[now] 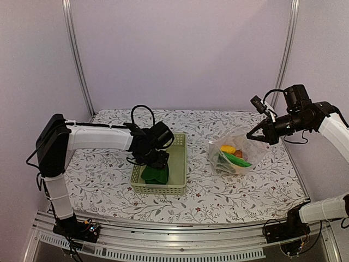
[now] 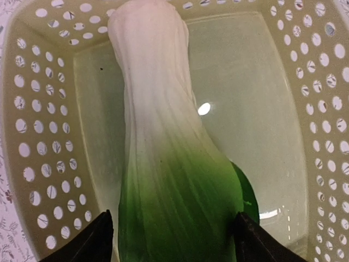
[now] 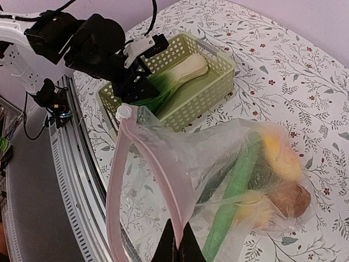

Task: Place the food in the zip-top bag and seal the zipper
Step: Adjust the fake vegetable in the bin.

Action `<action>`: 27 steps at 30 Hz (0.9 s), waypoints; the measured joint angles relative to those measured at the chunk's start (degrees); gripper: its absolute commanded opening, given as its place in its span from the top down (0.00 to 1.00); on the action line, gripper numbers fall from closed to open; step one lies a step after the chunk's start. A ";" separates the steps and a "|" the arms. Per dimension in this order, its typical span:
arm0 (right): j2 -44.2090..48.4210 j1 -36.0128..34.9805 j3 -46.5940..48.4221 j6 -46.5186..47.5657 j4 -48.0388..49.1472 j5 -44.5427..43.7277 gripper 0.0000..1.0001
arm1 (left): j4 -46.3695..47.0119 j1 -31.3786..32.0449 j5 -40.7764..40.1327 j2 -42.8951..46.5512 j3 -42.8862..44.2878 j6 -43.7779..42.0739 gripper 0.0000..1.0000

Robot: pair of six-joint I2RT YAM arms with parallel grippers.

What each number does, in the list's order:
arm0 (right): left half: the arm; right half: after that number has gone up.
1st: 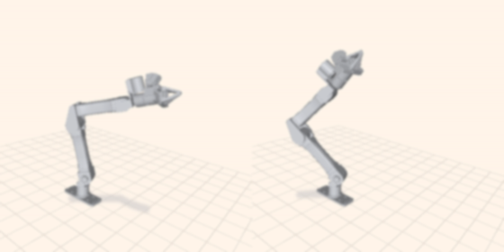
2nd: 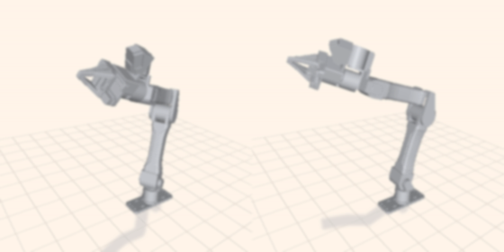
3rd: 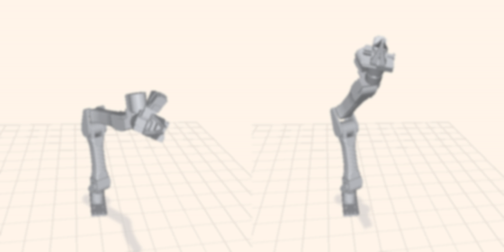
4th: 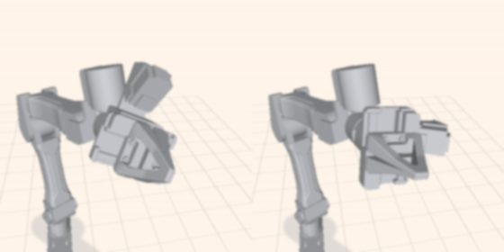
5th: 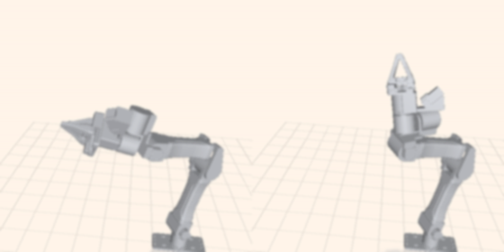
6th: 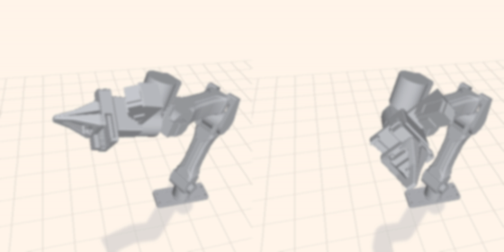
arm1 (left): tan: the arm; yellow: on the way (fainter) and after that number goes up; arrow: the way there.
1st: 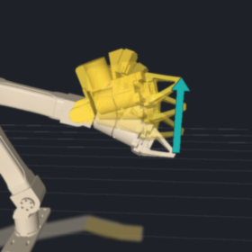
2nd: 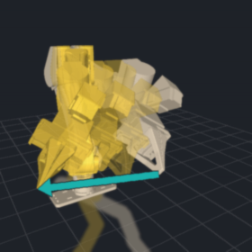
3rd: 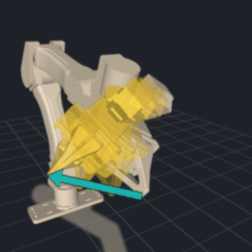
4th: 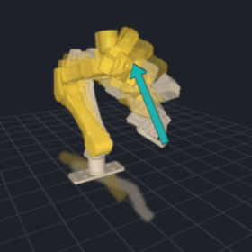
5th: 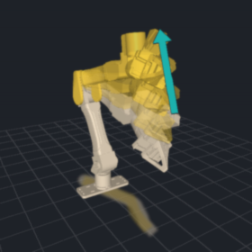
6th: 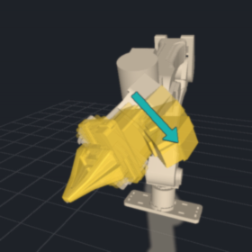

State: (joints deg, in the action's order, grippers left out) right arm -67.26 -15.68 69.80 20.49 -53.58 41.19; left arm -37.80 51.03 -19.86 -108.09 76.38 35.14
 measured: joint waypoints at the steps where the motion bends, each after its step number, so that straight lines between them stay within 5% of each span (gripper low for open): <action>1: 0.00 0.00 0.00 0.02 0.00 0.00 1.00 | 0.76 -0.81 0.85 -0.33 -0.17 -0.02 0.26; 12: -0.42 0.00 0.00 0.15 -0.04 -0.04 1.00 | 8.07 -10.27 13.07 -7.87 5.31 -3.93 0.37; 20: -0.39 0.00 0.00 0.15 -0.11 -0.11 1.00 | 8.39 -10.91 16.06 -9.79 7.19 -8.26 0.60; 27: -0.42 0.00 0.00 0.15 -0.11 -0.13 1.00 | 10.10 -10.60 19.12 -8.81 6.03 -17.05 0.70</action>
State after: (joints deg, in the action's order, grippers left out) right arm -67.68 -15.68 69.80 20.64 -53.69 41.06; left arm -27.70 40.42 -0.73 -116.90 82.41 18.09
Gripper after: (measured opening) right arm 0.006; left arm 0.356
